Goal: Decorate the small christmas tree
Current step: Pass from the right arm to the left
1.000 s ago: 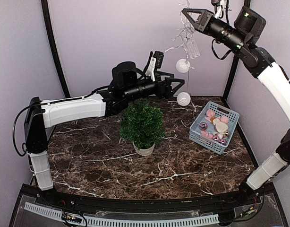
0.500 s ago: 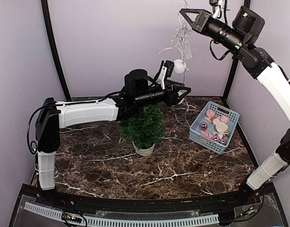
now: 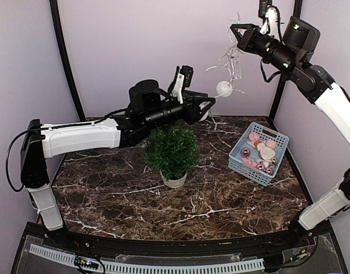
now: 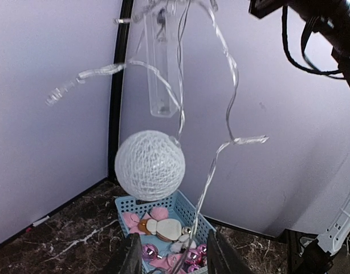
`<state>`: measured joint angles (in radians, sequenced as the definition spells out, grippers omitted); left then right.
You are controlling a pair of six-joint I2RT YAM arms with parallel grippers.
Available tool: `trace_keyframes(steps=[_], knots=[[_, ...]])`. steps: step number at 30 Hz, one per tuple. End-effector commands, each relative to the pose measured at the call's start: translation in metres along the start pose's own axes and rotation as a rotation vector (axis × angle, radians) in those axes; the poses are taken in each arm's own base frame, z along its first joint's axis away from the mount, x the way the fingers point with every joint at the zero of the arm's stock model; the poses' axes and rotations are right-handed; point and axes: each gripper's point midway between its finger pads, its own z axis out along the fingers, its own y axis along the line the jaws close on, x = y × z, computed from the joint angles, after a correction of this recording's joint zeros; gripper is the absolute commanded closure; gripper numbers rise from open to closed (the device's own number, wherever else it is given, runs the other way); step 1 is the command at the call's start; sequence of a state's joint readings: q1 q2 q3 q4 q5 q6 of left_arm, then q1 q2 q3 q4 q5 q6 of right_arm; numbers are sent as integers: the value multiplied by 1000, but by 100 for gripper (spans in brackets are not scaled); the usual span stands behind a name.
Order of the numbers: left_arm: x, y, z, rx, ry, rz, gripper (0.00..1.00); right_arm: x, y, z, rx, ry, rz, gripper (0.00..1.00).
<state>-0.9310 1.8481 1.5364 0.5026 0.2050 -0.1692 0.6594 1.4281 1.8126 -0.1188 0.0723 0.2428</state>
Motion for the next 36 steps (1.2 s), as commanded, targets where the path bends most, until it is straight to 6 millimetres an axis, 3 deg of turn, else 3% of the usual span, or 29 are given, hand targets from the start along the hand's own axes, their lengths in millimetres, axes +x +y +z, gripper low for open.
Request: trace_keyframes(steps=[1,4,7,11,15,22,30,36], knots=[[-87,-9,-41,-77,-186,116,100,-33,-18,-26,135,-91,-66,100],[-109,-2,-57,-154,-215,173,100,-33,-32,-35,210,-89,-89,100],[-141,4,-79,-249,-271,238,100,-20,-52,-43,317,-62,-102,100],[-180,7,-103,-345,-337,344,100,16,-76,-48,433,13,-116,100],[-206,12,-116,-438,-360,455,100,48,-88,-54,473,69,-104,100],[-245,16,-140,-571,-402,591,100,73,-74,-55,368,127,-43,100],[-251,29,-145,-721,-362,788,100,107,-77,-58,360,208,-22,100],[-267,29,-146,-797,-374,907,100,111,-54,-60,223,232,6,100]])
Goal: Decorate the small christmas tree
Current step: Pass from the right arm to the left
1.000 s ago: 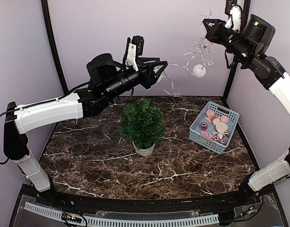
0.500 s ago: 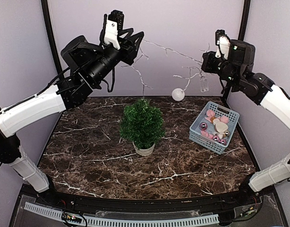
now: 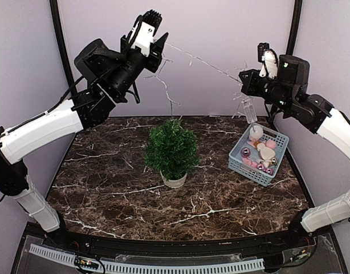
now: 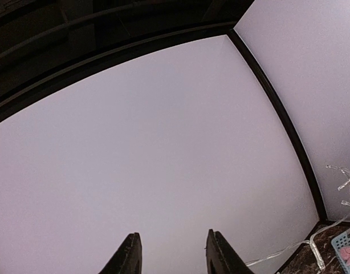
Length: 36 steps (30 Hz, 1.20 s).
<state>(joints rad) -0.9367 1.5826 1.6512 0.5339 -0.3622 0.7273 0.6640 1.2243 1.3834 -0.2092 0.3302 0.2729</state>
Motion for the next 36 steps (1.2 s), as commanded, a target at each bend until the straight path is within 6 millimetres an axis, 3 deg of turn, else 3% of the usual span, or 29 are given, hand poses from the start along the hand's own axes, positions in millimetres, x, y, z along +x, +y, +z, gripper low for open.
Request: trace_keyframes(steps=[1,8,14,19,22,29,34,36], knots=[[-42,52,-4,-173,-91,69,100,-2,17,-12,-116,-4,23,100],[-49,70,-13,-230,-94,123,100,29,10,-6,-93,52,51,100],[-32,67,-20,-195,-47,73,100,71,16,5,-139,127,115,100],[-3,44,-24,-114,11,10,100,112,14,15,-138,208,153,100],[12,28,-27,-69,37,-29,100,147,10,20,-129,271,160,100],[34,2,-31,17,84,-95,100,215,1,20,-116,405,192,100],[44,-4,-41,37,97,-157,100,245,-3,17,-118,438,225,100],[45,-8,-41,55,106,-175,100,248,-3,15,-129,442,231,100]])
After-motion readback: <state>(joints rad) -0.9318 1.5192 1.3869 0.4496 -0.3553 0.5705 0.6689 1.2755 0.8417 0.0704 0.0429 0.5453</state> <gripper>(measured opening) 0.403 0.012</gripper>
